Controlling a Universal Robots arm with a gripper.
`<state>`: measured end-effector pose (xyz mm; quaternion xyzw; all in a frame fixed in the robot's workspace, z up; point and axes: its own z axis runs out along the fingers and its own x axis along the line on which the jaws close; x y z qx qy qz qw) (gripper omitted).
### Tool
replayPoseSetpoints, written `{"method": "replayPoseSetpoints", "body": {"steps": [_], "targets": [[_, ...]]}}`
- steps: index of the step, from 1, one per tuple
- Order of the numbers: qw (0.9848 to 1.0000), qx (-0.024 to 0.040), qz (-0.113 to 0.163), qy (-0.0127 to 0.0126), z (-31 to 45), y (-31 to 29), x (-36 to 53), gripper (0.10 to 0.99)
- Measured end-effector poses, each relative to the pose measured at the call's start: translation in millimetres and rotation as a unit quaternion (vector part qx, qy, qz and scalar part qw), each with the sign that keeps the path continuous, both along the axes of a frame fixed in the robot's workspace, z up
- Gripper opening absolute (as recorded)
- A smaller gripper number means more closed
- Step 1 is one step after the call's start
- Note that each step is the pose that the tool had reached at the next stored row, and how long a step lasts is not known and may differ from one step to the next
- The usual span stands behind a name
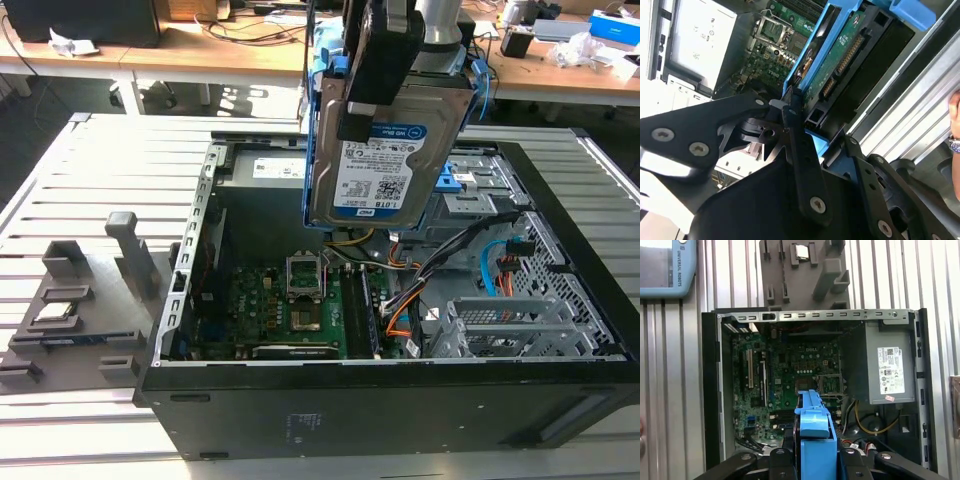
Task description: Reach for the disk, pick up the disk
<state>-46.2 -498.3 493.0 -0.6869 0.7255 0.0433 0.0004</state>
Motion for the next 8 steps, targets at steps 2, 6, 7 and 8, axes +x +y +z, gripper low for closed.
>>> {"method": "replayPoseSetpoints", "body": {"steps": [2, 6, 7, 8], "targets": [[1.0, -0.0002, 0.0, 0.0, -0.1, -2.3, 0.0, 0.369], [1.0, -0.0007, 0.0, 0.0, -0.1, -7.9, 0.0, 0.369], [1.0, -0.0008, 0.0, 0.0, -0.2, -9.9, 0.0, 0.369], [1.0, -0.0009, 0.0, 0.0, -0.2, -11.0, 0.0, 0.369]]}}
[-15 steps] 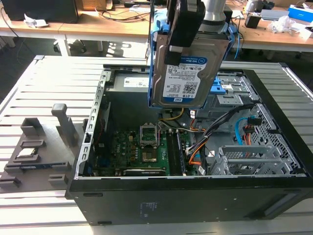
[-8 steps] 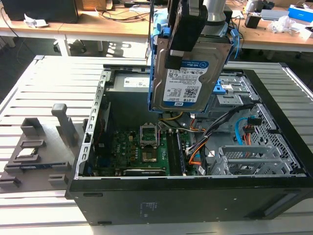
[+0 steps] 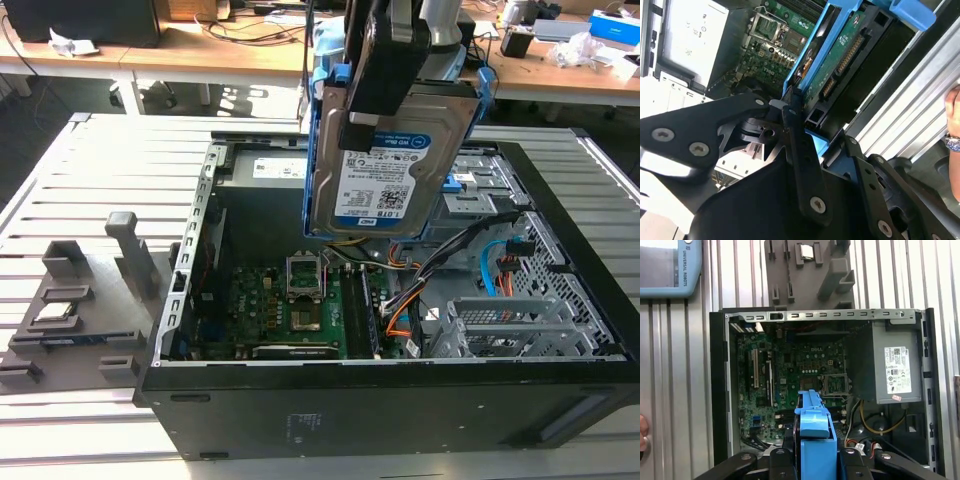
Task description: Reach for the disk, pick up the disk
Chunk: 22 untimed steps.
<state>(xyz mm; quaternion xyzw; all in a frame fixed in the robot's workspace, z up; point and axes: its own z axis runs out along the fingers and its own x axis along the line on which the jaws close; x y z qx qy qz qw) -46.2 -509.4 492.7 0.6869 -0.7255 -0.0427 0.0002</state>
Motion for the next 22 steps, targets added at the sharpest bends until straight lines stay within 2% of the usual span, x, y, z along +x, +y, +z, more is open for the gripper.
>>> {"method": "replayPoseSetpoints", "body": {"steps": [22], "targets": [[1.0, -0.0016, 0.0, 0.0, -0.6, -25.9, 0.0, 0.369]]}}
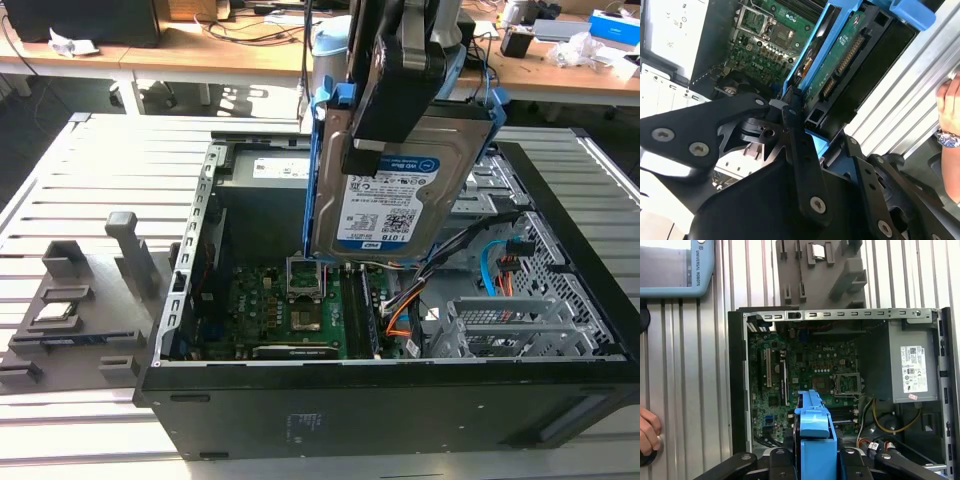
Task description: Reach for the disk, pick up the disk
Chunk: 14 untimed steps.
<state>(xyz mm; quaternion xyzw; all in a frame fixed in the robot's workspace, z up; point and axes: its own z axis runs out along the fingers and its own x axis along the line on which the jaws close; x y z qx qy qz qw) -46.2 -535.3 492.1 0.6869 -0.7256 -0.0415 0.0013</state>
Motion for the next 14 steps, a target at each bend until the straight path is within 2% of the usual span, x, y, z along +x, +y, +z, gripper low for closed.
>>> {"method": "replayPoseSetpoints", "body": {"steps": [14], "targets": [[1.0, -0.0006, 0.0, 0.0, -0.5, -13.1, 0.0, 0.369]]}}
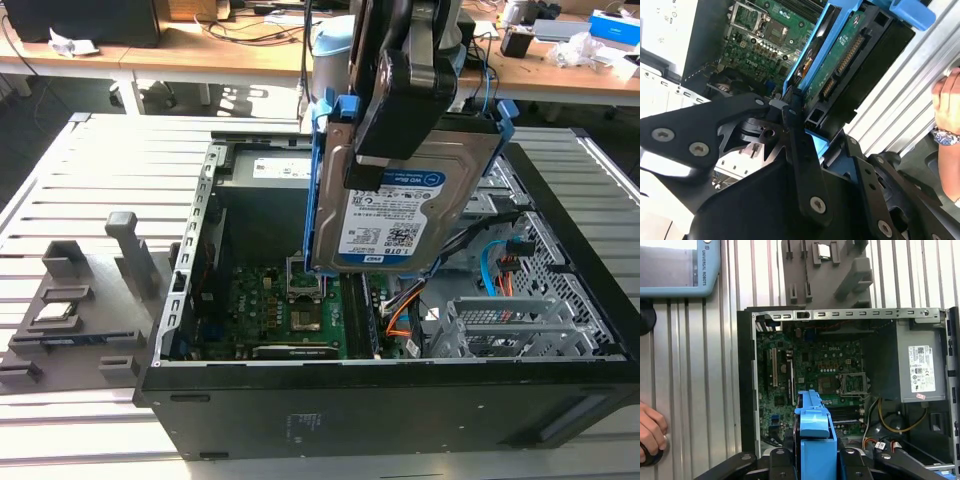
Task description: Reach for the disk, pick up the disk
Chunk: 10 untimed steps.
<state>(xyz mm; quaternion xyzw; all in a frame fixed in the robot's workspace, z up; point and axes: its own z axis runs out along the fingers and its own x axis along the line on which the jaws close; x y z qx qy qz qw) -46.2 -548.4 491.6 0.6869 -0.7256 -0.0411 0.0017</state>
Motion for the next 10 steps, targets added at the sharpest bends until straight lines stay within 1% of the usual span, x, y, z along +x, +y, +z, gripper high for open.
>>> {"method": "replayPoseSetpoints", "body": {"steps": [2, 4, 9, 10], "targets": [[1.0, -0.0002, 0.0, 0.0, -0.1, -2.8, 0.0, 0.369], [1.0, -0.0006, 0.0, 0.0, -0.2, -7.5, 0.0, 0.369], [1.0, -0.0017, 0.0, 0.0, -0.4, -16.0, 0.0, 0.369], [1.0, -0.0022, 0.0, -0.0001, -0.5, -16.9, -0.1, 0.369]]}}
